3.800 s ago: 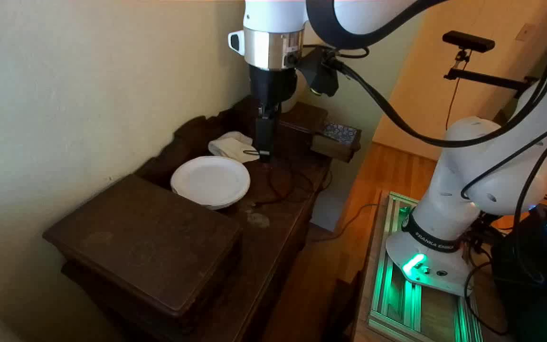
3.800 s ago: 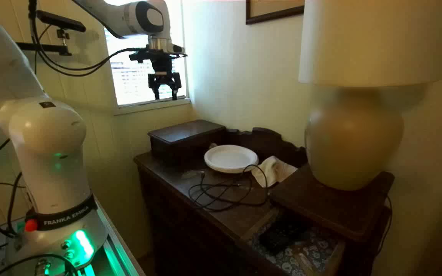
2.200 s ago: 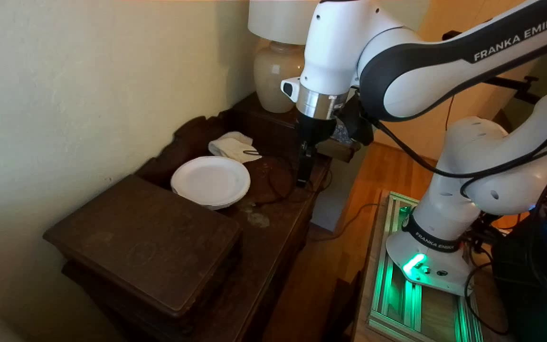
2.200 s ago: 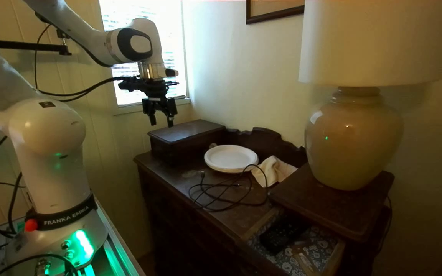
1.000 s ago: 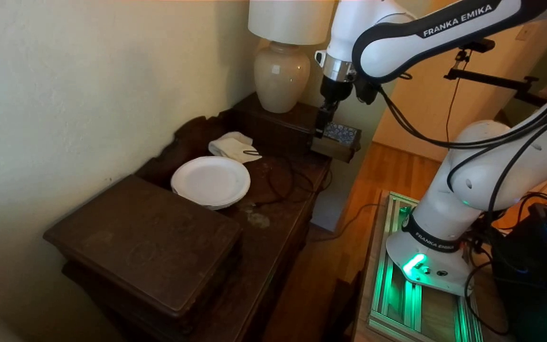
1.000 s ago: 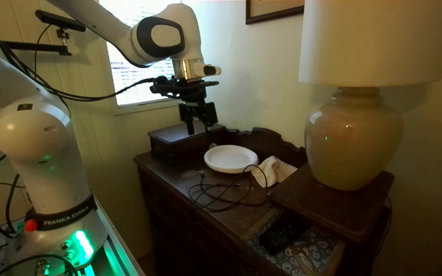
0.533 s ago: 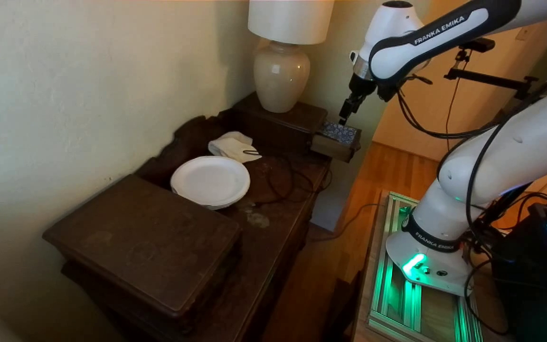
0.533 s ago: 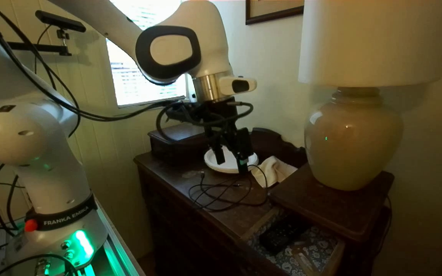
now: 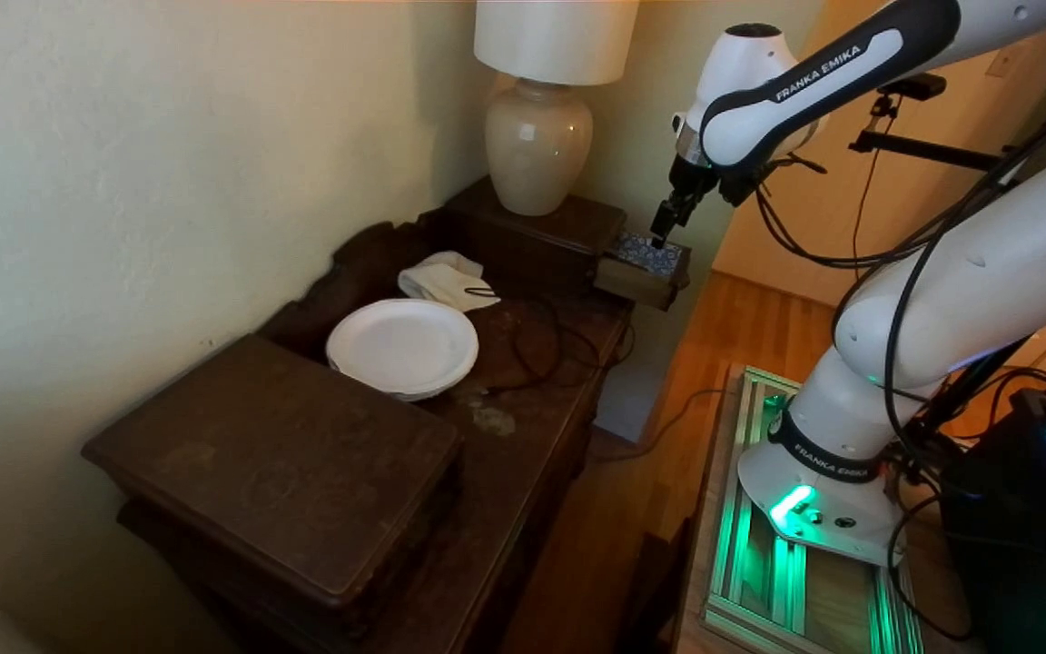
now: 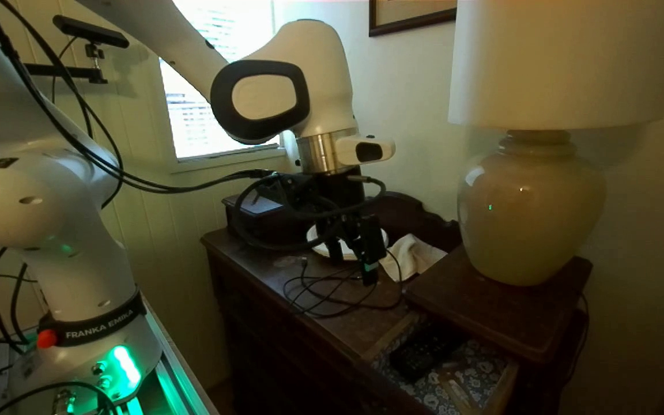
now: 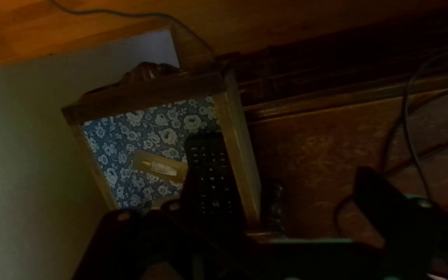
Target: Remove the remote control from the drawer on the right.
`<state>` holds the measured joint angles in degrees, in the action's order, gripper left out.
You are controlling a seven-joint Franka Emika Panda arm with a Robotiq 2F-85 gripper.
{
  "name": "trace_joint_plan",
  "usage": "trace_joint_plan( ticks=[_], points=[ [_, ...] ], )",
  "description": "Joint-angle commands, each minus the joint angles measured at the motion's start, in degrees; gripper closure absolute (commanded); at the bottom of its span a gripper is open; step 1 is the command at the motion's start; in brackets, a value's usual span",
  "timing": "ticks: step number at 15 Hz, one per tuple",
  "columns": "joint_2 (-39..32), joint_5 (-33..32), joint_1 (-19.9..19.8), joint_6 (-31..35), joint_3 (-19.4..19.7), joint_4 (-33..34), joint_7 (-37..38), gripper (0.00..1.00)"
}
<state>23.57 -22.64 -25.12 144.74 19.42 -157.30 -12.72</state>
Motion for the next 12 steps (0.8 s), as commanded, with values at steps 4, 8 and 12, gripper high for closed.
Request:
trace_joint_plan(
  ticks=[4,8,12],
  points=[
    [-10.5,1.4,-0.9,15.8,3.6,1.8,-1.9,0.00],
    [-17.8,11.1,3.7,25.5,9.5,2.5,-11.6,0.00],
    [-17.6,18.5,6.8,24.7,12.3,1.9,-17.2,0.00]
  ],
)
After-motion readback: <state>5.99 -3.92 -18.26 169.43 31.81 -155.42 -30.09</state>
